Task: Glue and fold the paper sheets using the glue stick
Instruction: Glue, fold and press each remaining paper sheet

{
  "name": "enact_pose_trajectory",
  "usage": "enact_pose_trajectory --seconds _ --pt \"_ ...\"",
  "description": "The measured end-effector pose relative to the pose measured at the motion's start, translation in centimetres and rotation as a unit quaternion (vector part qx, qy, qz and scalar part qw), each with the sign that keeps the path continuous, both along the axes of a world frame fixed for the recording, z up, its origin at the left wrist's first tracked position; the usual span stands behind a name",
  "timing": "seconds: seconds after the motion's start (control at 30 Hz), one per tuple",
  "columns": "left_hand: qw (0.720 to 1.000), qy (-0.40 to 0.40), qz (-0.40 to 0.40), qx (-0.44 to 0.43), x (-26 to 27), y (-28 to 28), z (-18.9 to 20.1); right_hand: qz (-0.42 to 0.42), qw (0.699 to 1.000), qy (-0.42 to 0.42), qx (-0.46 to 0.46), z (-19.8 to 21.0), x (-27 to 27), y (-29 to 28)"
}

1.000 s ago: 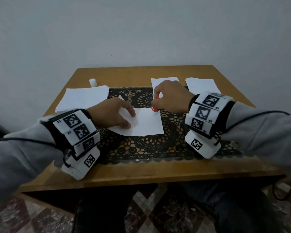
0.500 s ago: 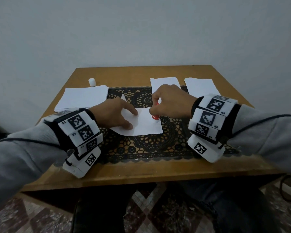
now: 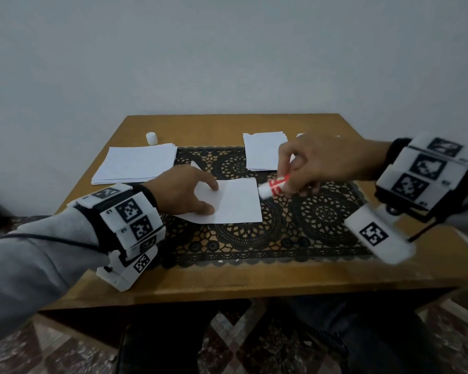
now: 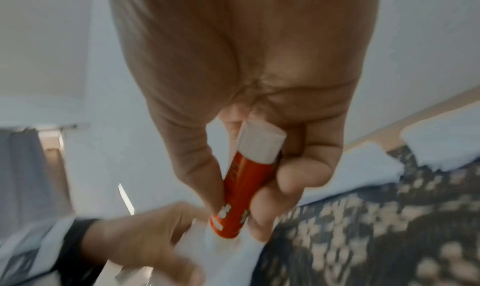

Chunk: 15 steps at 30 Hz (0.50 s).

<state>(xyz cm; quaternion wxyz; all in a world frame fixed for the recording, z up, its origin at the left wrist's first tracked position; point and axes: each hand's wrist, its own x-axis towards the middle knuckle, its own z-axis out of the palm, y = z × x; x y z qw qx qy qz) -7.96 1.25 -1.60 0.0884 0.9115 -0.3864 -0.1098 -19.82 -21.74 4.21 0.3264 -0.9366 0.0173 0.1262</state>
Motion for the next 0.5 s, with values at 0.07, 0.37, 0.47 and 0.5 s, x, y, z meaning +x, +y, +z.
enact_pose_trajectory --seconds 0.07,0.37,0.47,0.5 --pt "1.000 0.005 -0.001 0.008 0.1 -0.1 0.1 -0.015 1.000 -0.027 -0.002 0.6 0.2 -1.7" --pt "1.000 0.004 -0.009 0.014 0.2 -0.2 0.1 -0.245 0.953 -0.176 0.030 -0.5 6.1 -6.8" --pt "1.000 0.009 -0.012 0.021 0.4 -0.4 0.1 -0.252 0.945 -0.206 0.025 -1.4 8.6 -6.3" --pt "1.000 0.010 -0.013 0.023 0.5 -0.4 0.1 -0.247 0.945 -0.214 0.014 -1.7 9.4 -5.8"
